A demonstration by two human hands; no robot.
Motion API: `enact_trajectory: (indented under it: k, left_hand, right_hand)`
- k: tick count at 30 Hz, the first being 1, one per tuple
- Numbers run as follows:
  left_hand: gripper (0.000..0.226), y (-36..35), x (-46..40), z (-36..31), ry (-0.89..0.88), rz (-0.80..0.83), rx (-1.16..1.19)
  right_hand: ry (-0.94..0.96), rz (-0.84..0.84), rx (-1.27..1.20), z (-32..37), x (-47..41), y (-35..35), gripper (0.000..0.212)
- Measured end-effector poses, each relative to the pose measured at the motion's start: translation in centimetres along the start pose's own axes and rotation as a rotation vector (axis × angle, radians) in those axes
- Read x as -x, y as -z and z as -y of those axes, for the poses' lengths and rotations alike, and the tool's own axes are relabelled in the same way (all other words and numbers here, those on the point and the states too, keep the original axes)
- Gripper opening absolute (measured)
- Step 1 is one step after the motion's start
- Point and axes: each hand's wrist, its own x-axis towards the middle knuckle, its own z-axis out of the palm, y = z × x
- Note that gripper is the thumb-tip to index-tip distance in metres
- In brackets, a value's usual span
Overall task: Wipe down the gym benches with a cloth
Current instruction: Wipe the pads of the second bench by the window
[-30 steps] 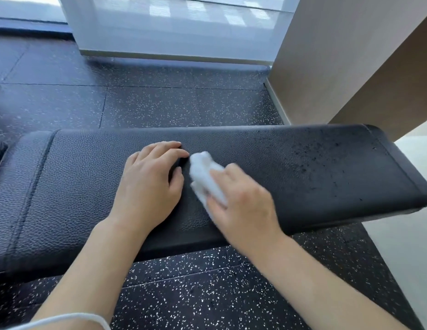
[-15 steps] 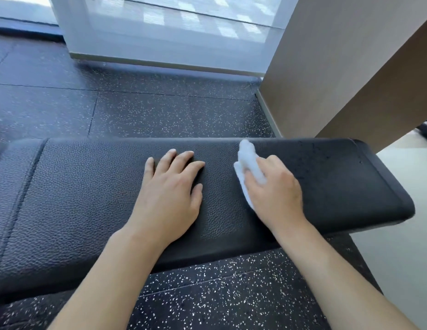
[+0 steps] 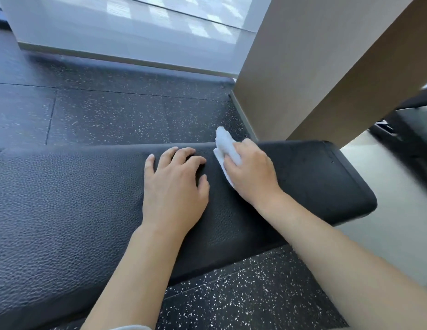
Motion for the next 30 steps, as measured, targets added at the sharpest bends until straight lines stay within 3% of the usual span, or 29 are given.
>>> enact_trajectory:
  k: [3, 7, 8, 13, 17, 20, 23, 26, 30]
  left_hand:
    - [0.035, 0.0, -0.2, 0.3, 0.000, -0.017, 0.040]
    - [0.034, 0.2, -0.3, 0.4, 0.002, -0.002, 0.048]
    - [0.033, 0.1, -0.4, 0.4, -0.005, -0.006, 0.054]
    - [0.024, 0.0, -0.5, 0.5, 0.019, -0.033, 0.092]
    - [0.012, 0.1, -0.5, 0.6, 0.038, -0.062, 0.151]
    - [0.015, 0.1, -0.7, 0.7, 0.033, -0.067, 0.171]
    - [0.015, 0.4, -0.4, 0.7, 0.020, -0.046, 0.158]
    - [0.015, 0.9, -0.2, 0.4, -0.037, 0.000, 0.181]
    - [0.021, 1.2, 0.2, 0.4, -0.074, 0.034, 0.210]
  right_hand:
    - [0.160, 0.093, -0.012, -2.0, -0.5, 0.8, 0.018]
    - [-0.219, -0.004, 0.099, -5.4, -3.1, 2.0, 0.027]
    - [-0.238, -0.047, 0.118, -4.9, -3.2, 1.7, 0.027]
    - [0.065, -0.023, -0.053, 3.3, -0.3, -0.6, 0.032]
    - [0.215, 0.042, -0.055, 1.9, 0.8, 0.5, 0.026]
    - [0.076, 0.021, 0.091, -3.8, 1.0, 2.2, 0.016]
    - [-0.126, -0.037, 0.015, -7.3, 3.7, 3.4, 0.030]
    - [-0.034, -0.048, 0.080, -6.0, 7.6, 4.3, 0.019]
    - [0.069, 0.009, -0.070, -4.2, 10.8, 4.3, 0.004]
